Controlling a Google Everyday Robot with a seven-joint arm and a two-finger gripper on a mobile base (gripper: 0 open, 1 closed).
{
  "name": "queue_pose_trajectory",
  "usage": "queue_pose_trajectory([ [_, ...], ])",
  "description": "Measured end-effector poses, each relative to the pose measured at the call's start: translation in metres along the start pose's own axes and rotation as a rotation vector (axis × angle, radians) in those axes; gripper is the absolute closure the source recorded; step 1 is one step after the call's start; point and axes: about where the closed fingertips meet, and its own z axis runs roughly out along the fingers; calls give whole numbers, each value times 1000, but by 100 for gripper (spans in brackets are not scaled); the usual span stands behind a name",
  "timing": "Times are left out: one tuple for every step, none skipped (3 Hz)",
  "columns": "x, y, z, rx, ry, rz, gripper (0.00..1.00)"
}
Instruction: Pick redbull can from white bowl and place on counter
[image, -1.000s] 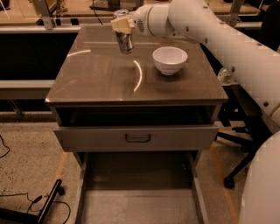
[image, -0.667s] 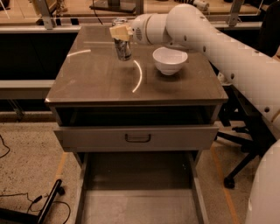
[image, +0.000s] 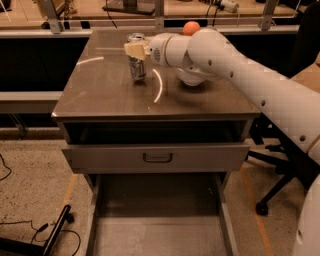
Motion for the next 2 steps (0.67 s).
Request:
queue_pose_trajectory([
  [10, 3, -1, -1, -16, -6, 100],
  [10, 6, 1, -7, -17, -7, 77],
])
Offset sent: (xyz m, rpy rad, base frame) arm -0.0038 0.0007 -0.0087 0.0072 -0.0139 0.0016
